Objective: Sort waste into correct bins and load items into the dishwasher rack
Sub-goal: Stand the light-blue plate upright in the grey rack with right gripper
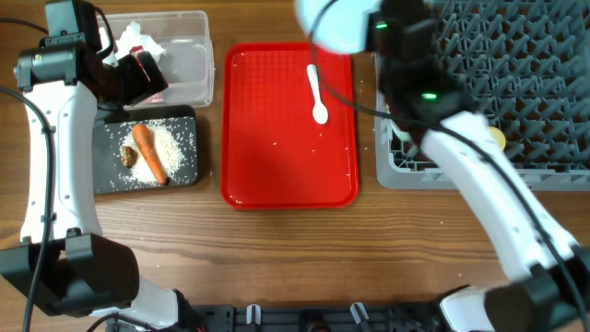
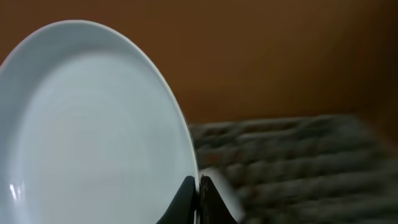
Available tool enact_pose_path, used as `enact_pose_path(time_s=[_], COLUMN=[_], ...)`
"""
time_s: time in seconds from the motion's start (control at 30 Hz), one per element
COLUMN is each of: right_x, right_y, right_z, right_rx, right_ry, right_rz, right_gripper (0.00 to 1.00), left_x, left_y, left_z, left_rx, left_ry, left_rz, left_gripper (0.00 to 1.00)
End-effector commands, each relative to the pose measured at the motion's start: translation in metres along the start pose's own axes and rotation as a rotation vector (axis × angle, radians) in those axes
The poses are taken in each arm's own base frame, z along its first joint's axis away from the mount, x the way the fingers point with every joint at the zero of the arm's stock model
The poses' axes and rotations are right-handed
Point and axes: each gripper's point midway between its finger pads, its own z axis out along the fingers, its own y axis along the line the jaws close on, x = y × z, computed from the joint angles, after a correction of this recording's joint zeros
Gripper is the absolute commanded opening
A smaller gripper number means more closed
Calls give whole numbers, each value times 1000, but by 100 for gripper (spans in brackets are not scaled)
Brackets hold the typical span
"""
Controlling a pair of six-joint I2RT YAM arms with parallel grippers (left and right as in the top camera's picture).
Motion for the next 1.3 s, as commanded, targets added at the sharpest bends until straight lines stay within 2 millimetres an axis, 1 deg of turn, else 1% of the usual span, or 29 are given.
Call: enact_pose_path(time_s=[0.0, 0.07, 0.13, 0.2, 0.33, 0.37, 0.43, 0.53, 0.6, 0.73, 0.87, 1.0, 1.1, 1.13, 1.17, 1.2, 1.23, 1.27], right_x=[-25, -20, -9, 7, 39, 46, 61, 79, 91, 97, 109, 116, 118, 118, 118, 119, 121, 122], right_y=[-112, -143, -165, -176, -176, -177, -179, -180, -177, -173, -157, -144, -143, -143, -143, -142, -142, -142], right_z=[-20, -19, -12, -2, 16, 21, 34, 49, 59, 71, 82, 86, 86, 86, 86, 86, 85, 84], right_rx=[441, 550, 587, 584, 525, 524, 513, 499, 488, 489, 395, 313, 313, 313, 313, 310, 310, 315], right_ry=[4, 57, 113, 177, 278, 305, 375, 445, 473, 466, 460, 450, 449, 450, 451, 450, 454, 458], right_rz=[-217, -283, -311, -344, -407, -446, -579, -692, -736, -731, -711, -664, -629, -631, -635, -609, -602, -591], right_gripper=[4, 5, 4, 4, 4, 4, 4, 4, 4, 4, 4, 4, 5, 10, 18, 37, 61, 80], left_x=[0, 0, 0, 0, 0, 0, 0, 0, 0, 0, 0, 0, 0, 0, 0, 0, 0, 0], left_y=[0, 0, 0, 0, 0, 0, 0, 0, 0, 0, 0, 0, 0, 0, 0, 0, 0, 0], left_z=[-3, -3, -3, -3, -3, -3, -3, -3, -3, -3, -3, -3, -3, -3, -3, -3, -3, -3], left_rx=[3, 3, 3, 3, 3, 3, 3, 3, 3, 3, 3, 3, 3, 3, 3, 3, 3, 3], left_ry=[-5, -5, -5, -5, -5, -5, -5, -5, -5, -5, -5, -5, -5, -5, -5, -5, -5, -5], left_rz=[-8, -8, -8, -8, -8, -8, -8, -8, -8, -8, -8, -8, -8, -8, -8, -8, -8, -8], left_gripper=[100, 100, 100, 100, 100, 100, 100, 100, 100, 100, 100, 100, 100, 100, 100, 100, 100, 100])
